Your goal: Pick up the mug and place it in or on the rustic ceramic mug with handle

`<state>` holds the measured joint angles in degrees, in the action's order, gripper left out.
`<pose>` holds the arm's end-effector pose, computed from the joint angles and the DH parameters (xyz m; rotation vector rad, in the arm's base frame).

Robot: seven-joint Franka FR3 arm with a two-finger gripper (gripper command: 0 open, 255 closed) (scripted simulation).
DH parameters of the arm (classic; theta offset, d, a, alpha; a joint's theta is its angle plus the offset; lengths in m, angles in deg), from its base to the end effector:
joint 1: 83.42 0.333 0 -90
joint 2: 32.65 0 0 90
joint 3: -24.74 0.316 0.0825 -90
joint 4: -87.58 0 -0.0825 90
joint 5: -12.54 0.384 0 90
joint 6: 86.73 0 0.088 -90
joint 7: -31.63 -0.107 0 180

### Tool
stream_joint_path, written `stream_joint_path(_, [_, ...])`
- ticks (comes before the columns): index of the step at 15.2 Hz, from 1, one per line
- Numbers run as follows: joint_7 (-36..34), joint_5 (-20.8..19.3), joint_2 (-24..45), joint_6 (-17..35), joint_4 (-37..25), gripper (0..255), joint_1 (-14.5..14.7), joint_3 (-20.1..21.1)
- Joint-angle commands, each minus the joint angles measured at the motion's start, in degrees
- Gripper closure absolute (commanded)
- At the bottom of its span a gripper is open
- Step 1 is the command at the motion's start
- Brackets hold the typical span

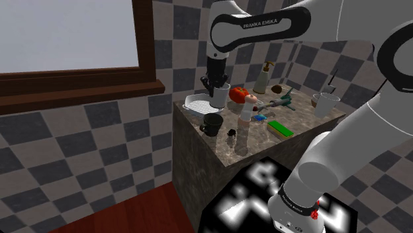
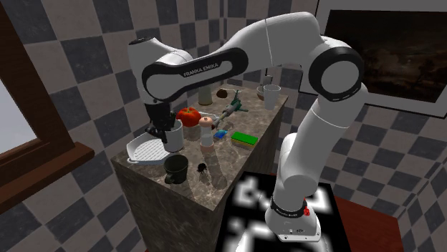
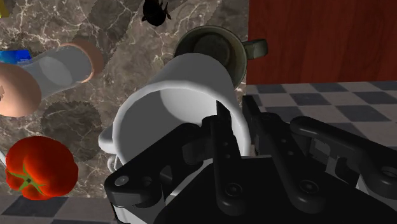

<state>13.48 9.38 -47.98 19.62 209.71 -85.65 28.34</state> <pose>0.4747 0.0091 0.5198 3.0418 -0.4277 0.0051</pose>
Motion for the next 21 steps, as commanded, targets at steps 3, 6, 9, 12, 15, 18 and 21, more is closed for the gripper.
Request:
stream_joint_path(3, [-0.2,-0.1,0.7,3.2,2.4,255,0.0,0.0])
stream_joint_path(6, [-0.4,-0.2,1.2,5.5,4.3,255,0.0,0.1])
stream_joint_path(9, [-0.6,-0.3,1.7,7.8,6.1,255,0.0,0.1])
stream_joint_path(12, [-0.8,-0.4,2.4,10.2,7.8,255,0.0,0.1])
stream_joint_path(15, [-0.8,-0.4,2.5,10.7,8.1,255,0.0,0.1])
stream_joint_path(18, [-0.8,-0.4,2.5,10.7,8.1,255,0.0,0.1])
stream_joint_path(21, [-0.8,-0.4,2.5,10.7,8.1,0,0.0,0.1])
